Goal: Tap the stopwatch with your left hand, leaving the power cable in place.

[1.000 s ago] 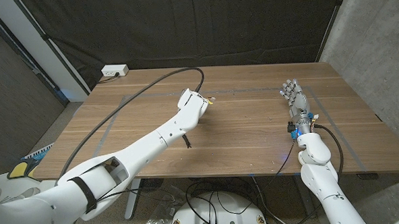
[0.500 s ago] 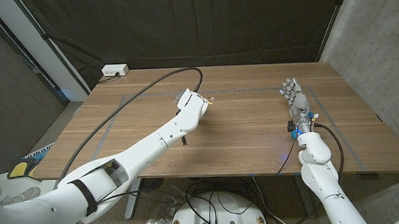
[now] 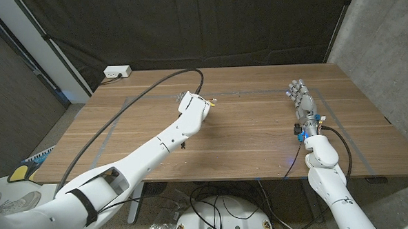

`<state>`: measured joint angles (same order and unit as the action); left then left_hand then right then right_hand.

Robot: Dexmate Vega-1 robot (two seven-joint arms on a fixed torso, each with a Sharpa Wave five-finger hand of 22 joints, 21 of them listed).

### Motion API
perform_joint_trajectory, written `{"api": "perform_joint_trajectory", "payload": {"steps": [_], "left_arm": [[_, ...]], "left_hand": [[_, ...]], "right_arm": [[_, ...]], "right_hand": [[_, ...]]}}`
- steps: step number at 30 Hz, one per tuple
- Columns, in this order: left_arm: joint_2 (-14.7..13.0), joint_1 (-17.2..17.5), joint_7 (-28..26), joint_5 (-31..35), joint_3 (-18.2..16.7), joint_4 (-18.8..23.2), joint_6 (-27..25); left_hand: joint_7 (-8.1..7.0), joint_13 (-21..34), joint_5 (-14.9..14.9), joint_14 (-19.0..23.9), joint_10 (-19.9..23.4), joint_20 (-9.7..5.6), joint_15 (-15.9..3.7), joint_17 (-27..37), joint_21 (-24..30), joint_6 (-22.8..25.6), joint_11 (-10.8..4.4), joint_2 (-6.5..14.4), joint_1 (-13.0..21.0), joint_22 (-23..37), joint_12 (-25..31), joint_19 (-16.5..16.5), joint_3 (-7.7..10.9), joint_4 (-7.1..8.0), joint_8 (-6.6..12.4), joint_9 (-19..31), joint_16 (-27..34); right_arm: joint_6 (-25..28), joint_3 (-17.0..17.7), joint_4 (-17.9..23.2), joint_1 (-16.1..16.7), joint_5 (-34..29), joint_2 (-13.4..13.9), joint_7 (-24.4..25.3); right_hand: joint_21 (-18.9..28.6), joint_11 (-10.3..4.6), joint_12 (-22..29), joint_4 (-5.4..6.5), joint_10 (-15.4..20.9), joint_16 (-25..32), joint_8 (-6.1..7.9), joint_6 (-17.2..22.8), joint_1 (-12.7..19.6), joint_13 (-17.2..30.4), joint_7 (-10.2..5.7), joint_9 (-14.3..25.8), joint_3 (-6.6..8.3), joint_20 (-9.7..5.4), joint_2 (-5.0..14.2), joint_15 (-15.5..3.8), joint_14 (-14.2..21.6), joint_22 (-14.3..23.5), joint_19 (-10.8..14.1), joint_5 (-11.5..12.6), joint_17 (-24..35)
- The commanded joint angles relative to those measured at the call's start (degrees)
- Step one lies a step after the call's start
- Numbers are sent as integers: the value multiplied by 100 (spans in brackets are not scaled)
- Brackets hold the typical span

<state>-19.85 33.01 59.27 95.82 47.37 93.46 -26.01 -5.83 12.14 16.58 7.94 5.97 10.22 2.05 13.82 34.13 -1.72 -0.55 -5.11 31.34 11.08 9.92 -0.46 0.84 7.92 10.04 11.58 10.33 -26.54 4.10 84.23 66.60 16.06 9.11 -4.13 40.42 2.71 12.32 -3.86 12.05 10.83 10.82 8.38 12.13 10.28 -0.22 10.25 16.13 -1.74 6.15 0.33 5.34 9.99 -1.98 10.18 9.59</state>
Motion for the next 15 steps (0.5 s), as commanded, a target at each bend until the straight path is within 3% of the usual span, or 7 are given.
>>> {"api": "perform_joint_trajectory", "payload": {"steps": [1,7,10,15], "left_arm": [[-203,558,-1486,-462,-594,650,-263],[-361,1022,-2776,-1392,-1129,1056,-201],[-431,1336,-3713,-2247,-1547,1231,33],[-537,1704,-4940,-3495,-2098,1310,551]], "left_hand": [[-41,14,66,-406,-380,26,18,-12,-103,-222,-16,50,-29,6,33,-182,-110,40,42,10,-15],[-106,13,82,-484,-480,2,-21,-20,-115,-279,-22,179,-128,9,76,-153,-123,89,66,9,34],[-231,6,80,-428,-346,-27,-75,-31,-119,-133,-109,357,-254,8,168,-97,-122,136,148,3,105],[-314,-5,74,-418,-238,-116,-138,-49,-159,-20,-124,483,-316,3,219,-142,-113,142,186,-6,125]], "right_arm": [[163,-86,146,-1,-191,67,132],[303,-164,253,-21,-304,85,215],[411,-215,332,-17,-390,80,294],[636,-329,503,0,-590,54,477]], "right_hand": [[-12,-10,-7,-23,40,-14,16,44,-13,14,-47,26,-18,-26,5,13,53,21,28,26,17],[-27,2,-2,-29,62,-22,34,99,-8,14,-68,26,-20,-26,8,16,44,21,32,27,17],[-35,-3,-2,-30,65,-23,37,114,-9,14,-66,26,-21,-22,10,19,42,21,32,27,18],[-45,-23,2,-28,83,-24,41,135,-11,14,-78,26,-24,-22,17,23,41,22,37,27,20]]}}
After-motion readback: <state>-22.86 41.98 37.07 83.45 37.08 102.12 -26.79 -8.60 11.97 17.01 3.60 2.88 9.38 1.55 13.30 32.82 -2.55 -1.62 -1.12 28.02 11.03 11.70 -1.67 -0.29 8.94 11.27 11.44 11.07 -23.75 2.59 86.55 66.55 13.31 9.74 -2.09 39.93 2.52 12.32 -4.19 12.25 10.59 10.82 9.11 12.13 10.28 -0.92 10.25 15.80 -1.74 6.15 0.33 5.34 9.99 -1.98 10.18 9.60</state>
